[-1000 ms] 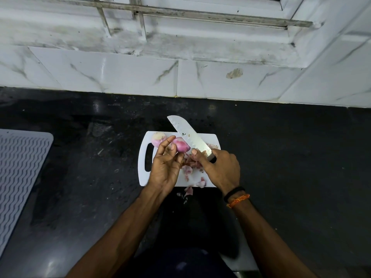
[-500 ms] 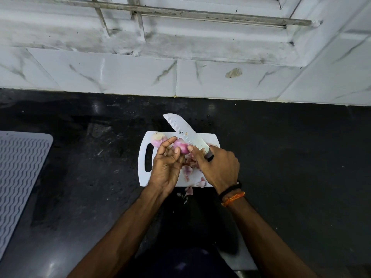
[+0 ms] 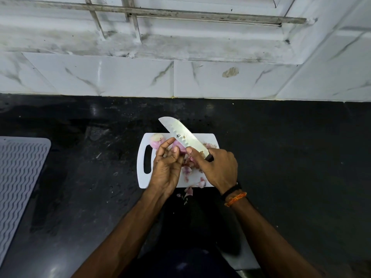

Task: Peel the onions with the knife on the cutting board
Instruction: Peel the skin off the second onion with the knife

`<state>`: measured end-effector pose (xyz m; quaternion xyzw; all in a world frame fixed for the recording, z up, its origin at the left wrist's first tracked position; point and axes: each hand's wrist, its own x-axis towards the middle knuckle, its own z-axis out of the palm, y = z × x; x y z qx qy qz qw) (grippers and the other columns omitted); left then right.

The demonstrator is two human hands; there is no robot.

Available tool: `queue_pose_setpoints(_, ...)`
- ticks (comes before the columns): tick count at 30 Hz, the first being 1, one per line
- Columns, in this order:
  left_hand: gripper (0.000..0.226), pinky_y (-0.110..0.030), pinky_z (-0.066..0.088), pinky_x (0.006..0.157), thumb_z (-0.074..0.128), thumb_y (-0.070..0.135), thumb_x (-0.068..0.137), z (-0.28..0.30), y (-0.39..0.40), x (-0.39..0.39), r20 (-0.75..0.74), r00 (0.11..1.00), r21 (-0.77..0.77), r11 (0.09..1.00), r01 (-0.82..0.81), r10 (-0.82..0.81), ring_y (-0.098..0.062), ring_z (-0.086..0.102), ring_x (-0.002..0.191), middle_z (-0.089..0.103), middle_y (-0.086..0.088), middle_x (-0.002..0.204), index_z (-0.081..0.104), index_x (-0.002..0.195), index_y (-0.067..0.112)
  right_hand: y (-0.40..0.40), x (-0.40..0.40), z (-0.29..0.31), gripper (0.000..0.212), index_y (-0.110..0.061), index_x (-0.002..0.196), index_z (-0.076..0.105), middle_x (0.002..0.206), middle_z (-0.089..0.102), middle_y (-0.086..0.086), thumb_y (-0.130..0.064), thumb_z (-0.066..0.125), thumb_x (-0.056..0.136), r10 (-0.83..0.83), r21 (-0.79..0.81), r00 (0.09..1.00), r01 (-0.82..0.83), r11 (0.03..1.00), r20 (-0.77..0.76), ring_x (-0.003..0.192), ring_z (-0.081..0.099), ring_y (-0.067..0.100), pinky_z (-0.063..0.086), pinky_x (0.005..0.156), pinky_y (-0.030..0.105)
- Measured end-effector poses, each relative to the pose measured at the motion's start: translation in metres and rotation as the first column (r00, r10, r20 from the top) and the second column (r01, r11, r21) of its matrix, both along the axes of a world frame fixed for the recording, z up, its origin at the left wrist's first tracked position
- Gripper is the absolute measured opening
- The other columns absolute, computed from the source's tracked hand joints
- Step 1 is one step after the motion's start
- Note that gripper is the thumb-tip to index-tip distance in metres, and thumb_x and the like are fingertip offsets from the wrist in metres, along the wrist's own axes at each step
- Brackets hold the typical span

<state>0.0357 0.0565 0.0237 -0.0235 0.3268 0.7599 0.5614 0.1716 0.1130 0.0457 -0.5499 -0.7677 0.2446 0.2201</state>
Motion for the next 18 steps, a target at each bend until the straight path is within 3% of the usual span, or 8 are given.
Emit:
queue_pose_setpoints(4, 0.034, -0.046, 0.046, 0.104, 0.061, 0.001, 0.084, -0.0012, 0.0018, 0.0017, 0.004, 1.0, 0.004, 1.0, 0.014, -0.014, -0.029, 0.061, 0.117, 0.069, -0.015, 0.119, 0.061, 0.118, 0.008, 0.0012, 0.0051, 0.0003, 0.089, -0.013, 0.08, 0.075, 0.067, 0.07, -0.004, -0.094, 0.036, 0.071, 0.008, -0.01, 1.0, -0.008, 1.0, 0.0, 0.052, 0.057, 0.004, 0.028, 0.045, 0.016)
queue_pose_setpoints(7, 0.035, -0.046, 0.047, 0.103, 0.062, 0.001, 0.083, 0.0008, 0.0028, 0.0015, 0.004, 1.0, 0.004, 1.0, 0.02, -0.02, -0.028, 0.063, 0.114, 0.072, -0.013, 0.115, 0.06, 0.118, 0.007, -0.0004, 0.0073, 0.0015, 0.091, -0.011, 0.088, 0.075, 0.07, 0.071, -0.002, -0.093, 0.037, 0.072, 0.014, -0.034, 0.999, -0.015, 0.999, -0.03, 0.054, 0.058, 0.004, 0.03, 0.045, 0.016)
queue_pose_setpoints(10, 0.039, -0.043, 0.053, 0.099, 0.062, 0.004, 0.084, 0.0035, 0.0024, 0.002, -0.011, 0.999, -0.005, 0.999, 0.037, -0.037, -0.029, 0.066, 0.111, 0.07, -0.016, 0.119, 0.058, 0.123, 0.006, 0.0017, 0.009, 0.0021, 0.078, -0.013, 0.102, 0.076, 0.082, 0.075, -0.002, -0.082, 0.049, 0.077, 0.031, -0.026, 0.999, -0.032, 0.999, -0.04, 0.057, 0.057, 0.0, 0.032, 0.045, 0.01)
queue_pose_setpoints(12, 0.038, -0.041, 0.057, 0.094, 0.062, 0.006, 0.085, 0.0036, 0.0019, 0.0018, -0.018, 0.999, -0.023, 0.999, 0.038, -0.038, -0.029, 0.068, 0.11, 0.069, -0.018, 0.121, 0.059, 0.123, 0.004, 0.0038, 0.0095, 0.0031, 0.066, -0.014, 0.107, 0.076, 0.078, 0.073, -0.003, -0.072, 0.058, 0.081, 0.023, -0.015, 0.999, -0.023, 1.0, -0.026, 0.052, 0.049, -0.004, 0.034, 0.044, 0.011)
queue_pose_setpoints(18, 0.021, -0.038, 0.06, 0.085, 0.063, 0.006, 0.086, 0.0032, 0.0018, -0.0008, -0.01, 0.999, -0.069, 0.997, 0.046, -0.047, -0.027, 0.07, 0.102, 0.072, -0.013, 0.106, 0.066, 0.107, 0.006, 0.0043, 0.01, 0.0048, 0.062, -0.019, 0.082, 0.075, 0.048, 0.047, -0.018, -0.077, 0.051, 0.082, 0.014, -0.045, 0.999, -0.016, 0.999, -0.049, 0.047, 0.051, -0.001, 0.031, 0.044, 0.013)
